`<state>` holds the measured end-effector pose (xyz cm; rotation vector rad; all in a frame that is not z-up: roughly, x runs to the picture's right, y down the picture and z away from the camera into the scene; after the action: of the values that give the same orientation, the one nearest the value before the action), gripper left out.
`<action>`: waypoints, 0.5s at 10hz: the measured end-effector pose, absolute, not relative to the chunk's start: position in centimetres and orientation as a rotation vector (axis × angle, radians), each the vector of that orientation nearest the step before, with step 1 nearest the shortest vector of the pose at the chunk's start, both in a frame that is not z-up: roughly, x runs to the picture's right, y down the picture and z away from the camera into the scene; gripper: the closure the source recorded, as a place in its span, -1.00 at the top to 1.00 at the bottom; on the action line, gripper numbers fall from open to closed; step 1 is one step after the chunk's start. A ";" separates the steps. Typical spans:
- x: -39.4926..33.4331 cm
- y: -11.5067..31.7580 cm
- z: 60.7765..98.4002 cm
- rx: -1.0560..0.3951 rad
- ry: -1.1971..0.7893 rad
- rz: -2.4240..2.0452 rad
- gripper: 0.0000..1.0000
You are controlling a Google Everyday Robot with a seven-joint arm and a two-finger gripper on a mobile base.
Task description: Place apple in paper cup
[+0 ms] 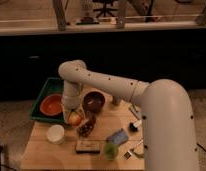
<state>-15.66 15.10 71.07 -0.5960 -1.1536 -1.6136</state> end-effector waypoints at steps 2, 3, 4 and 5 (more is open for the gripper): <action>-17.0 14.9 70.9 -0.584 -1.157 -1.652 -1.00; -18.3 15.0 70.6 -0.570 -1.159 -1.679 -1.00; -18.8 15.0 70.5 -0.565 -1.159 -1.690 -1.00; -19.4 15.2 70.4 -0.560 -1.159 -1.705 -1.00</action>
<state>-19.37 15.18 70.43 -0.5598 -1.1595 -1.7049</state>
